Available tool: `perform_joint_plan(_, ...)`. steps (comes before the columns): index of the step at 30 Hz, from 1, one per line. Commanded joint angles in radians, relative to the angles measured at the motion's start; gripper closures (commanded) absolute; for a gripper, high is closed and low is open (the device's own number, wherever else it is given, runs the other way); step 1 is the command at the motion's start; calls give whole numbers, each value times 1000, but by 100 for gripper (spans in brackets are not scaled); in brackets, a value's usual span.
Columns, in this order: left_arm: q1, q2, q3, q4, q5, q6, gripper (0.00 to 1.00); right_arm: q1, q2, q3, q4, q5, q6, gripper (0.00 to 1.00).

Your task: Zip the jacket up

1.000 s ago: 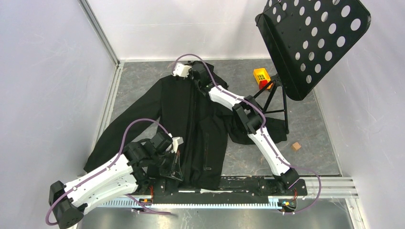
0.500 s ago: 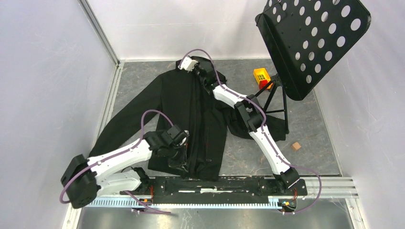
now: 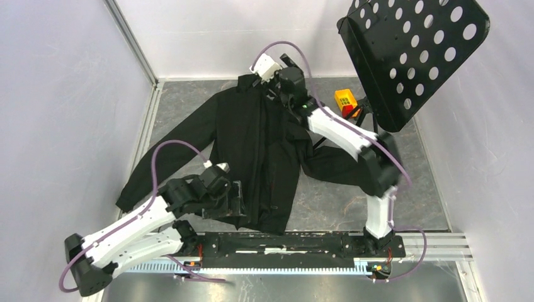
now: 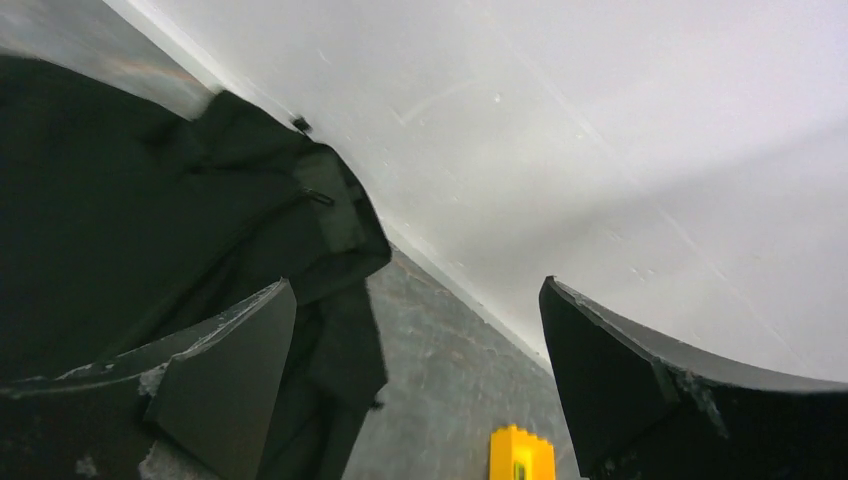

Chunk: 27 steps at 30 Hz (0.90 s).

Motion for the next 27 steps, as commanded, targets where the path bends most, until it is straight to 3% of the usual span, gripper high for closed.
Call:
perform_joint_plan(1, -1, -111, 131, -156, -87, -25, 4, 119, -427, -285, -158, 56, 263, 2)
perform_joint_plan(5, 1, -232, 234, -156, -139, 24, 0, 210, -770, -574, -277, -16, 485, 2)
perform_joint_plan(9, 1, -298, 360, -28, -176, 142, 0, 223, -1071, -735, -363, -385, 612, 2)
perform_joint_plan(12, 0, -297, 448, 66, -215, 227, 0, 225, -1243, -765, -404, -459, 672, 2)
perform_joint_plan(19, -1, -311, 543, 264, -216, 334, 0, 226, -1552, -730, -471, -362, 688, 2)
perform_joint_plan(27, -1, -285, 698, 215, -265, 407, 0, 225, -1689, -666, -552, -188, 640, 2)
